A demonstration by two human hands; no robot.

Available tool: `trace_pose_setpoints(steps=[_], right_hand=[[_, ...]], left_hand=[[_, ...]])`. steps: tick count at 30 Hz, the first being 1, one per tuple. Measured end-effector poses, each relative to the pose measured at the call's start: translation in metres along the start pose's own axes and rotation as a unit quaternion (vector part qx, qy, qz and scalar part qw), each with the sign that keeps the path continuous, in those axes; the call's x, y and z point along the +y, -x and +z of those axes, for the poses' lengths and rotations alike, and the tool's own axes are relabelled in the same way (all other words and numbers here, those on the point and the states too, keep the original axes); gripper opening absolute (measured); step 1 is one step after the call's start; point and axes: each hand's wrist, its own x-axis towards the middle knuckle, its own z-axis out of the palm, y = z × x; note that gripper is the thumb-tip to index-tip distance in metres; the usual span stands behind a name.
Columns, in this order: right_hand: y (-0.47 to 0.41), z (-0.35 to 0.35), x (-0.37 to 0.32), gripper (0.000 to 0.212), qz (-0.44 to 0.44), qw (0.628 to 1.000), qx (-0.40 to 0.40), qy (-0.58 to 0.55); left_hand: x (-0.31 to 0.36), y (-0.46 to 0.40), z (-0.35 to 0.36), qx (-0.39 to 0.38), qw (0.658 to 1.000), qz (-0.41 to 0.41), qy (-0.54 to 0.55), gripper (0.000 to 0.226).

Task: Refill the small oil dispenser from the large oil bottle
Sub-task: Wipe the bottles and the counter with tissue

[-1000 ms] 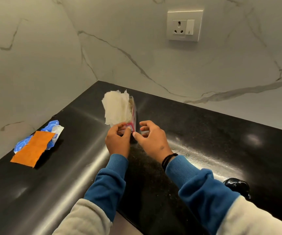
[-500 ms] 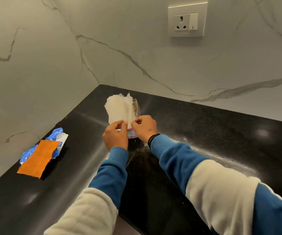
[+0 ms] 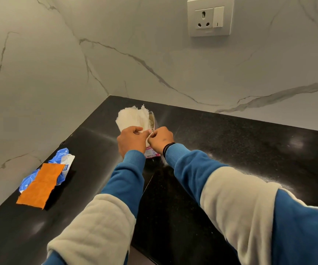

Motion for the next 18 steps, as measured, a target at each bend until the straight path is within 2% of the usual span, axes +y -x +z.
trace_pose_setpoints(steps=[4,8,12,18], right_hand=[[0.0,-0.005,0.002,0.015,-0.007,1.0,-0.008,-0.016],[0.001,-0.008,0.003,0.031,-0.009,0.999,0.008,-0.045],[0.005,-0.009,0.002,0.014,-0.032,0.995,0.02,-0.092],[0.012,-0.011,0.002,0.01,-0.083,0.99,0.005,-0.118]], left_hand=[[-0.003,-0.006,0.001,0.006,1.0,-0.013,-0.022,0.024],[-0.004,-0.008,0.001,0.014,0.999,-0.012,-0.05,0.023],[-0.004,-0.008,0.003,0.012,0.997,-0.004,-0.072,0.023],[-0.008,-0.014,0.003,0.011,0.996,0.004,-0.089,0.02]])
